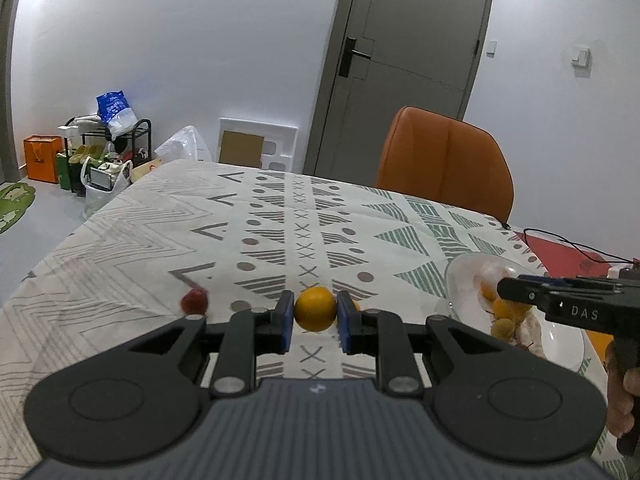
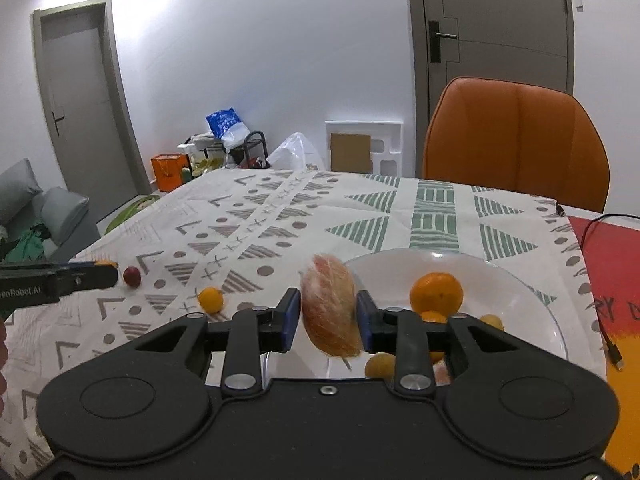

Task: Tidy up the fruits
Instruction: 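Carry the peeled orange into the plate and open the right tool while the left carries the orange, then lower the small orange into the plate and open the left tool, then withdraw both tools from the plate toward the last red apple and orange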

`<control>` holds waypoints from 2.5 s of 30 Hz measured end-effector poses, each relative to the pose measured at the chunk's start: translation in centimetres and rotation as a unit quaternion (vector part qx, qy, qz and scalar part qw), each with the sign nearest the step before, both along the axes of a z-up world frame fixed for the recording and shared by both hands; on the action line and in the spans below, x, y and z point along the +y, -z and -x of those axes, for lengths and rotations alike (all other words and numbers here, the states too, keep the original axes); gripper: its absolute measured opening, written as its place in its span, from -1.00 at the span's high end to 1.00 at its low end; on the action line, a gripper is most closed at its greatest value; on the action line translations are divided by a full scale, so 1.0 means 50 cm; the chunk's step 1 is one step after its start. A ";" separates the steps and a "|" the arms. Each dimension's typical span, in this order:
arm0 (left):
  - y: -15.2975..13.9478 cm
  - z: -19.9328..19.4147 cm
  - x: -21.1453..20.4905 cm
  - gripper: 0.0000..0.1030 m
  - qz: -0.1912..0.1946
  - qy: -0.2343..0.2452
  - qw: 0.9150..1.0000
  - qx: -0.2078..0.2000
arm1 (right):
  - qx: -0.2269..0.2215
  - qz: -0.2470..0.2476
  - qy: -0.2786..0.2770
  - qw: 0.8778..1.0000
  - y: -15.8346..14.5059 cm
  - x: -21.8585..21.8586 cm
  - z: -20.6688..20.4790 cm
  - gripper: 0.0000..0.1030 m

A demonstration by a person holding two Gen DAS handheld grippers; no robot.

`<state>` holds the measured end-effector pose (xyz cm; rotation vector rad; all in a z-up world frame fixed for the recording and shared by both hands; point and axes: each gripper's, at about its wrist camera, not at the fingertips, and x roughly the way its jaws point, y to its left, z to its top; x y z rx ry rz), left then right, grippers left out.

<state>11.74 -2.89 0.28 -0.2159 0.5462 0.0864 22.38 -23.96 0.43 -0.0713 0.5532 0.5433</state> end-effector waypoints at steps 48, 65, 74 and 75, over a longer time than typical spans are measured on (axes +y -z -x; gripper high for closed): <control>-0.007 -0.147 -0.215 0.12 -0.068 0.125 0.990 0.022 | 0.032 -0.088 0.103 0.990 0.051 -0.188 0.104 -0.17; -0.015 -0.088 -0.137 -0.63 -0.076 0.080 0.994 0.010 | 0.030 -0.089 0.101 0.990 0.046 -0.160 0.111 -0.61; -0.019 -0.061 -0.085 -0.76 -0.071 0.052 0.996 0.009 | 0.030 -0.090 0.100 0.991 0.034 -0.127 0.122 -1.00; -0.019 -0.057 -0.080 -0.76 -0.070 0.049 0.996 0.009 | 0.032 -0.087 0.102 0.990 0.034 -0.122 0.124 -1.00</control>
